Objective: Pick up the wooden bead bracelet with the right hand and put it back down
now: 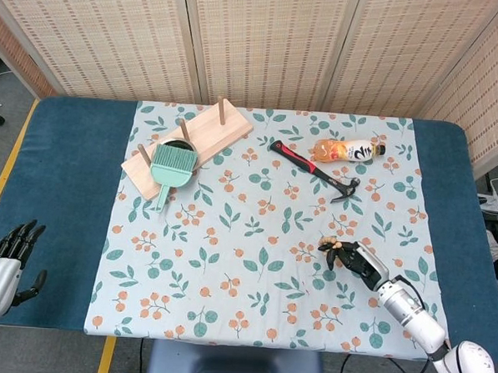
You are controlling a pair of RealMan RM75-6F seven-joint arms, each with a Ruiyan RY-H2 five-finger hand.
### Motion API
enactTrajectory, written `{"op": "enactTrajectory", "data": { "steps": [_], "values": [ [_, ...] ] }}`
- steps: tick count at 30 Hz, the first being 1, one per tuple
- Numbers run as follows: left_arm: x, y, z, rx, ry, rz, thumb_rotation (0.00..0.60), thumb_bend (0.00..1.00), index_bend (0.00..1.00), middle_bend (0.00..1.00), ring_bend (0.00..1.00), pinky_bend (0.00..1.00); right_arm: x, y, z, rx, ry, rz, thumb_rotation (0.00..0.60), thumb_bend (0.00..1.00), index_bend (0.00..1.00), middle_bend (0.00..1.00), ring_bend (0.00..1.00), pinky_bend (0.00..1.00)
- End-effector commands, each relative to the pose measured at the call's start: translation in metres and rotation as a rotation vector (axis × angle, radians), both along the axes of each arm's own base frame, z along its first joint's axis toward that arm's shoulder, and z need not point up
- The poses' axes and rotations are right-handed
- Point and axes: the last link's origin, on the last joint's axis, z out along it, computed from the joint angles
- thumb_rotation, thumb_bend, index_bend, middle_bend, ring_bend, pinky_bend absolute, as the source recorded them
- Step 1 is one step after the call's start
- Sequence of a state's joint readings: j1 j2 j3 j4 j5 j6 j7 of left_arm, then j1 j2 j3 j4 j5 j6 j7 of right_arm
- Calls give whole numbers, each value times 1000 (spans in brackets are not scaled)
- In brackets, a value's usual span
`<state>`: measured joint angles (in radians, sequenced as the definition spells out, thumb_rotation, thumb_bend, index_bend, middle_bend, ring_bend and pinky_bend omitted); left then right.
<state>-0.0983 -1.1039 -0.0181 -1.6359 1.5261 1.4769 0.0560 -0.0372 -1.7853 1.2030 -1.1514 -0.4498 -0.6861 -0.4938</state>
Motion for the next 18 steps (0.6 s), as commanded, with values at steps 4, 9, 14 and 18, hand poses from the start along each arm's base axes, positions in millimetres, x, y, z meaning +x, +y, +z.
{"op": "enactTrajectory", "data": {
  "steps": [4,9,14,18],
  "values": [
    [-1,0,0,-1,3,1,600,456,0,0,0,177,-1,0,0,-1,15,6,541,1000,584,635,235,58],
    [0,1,-1,-3,2,0,600,458,0,0,0,177,-2,0,1,-7,28,4,600,1000,568,635,235,60],
    [0,1,-1,-6,3,0,600,457,0,0,0,177,1,-5,7,-83,118,43,600,1000,568,635,235,61],
    [-1,1,-2,-7,4,1,600,457,0,0,0,177,10,-17,15,-227,359,146,600,1000,568,635,234,61]
  ]
}}
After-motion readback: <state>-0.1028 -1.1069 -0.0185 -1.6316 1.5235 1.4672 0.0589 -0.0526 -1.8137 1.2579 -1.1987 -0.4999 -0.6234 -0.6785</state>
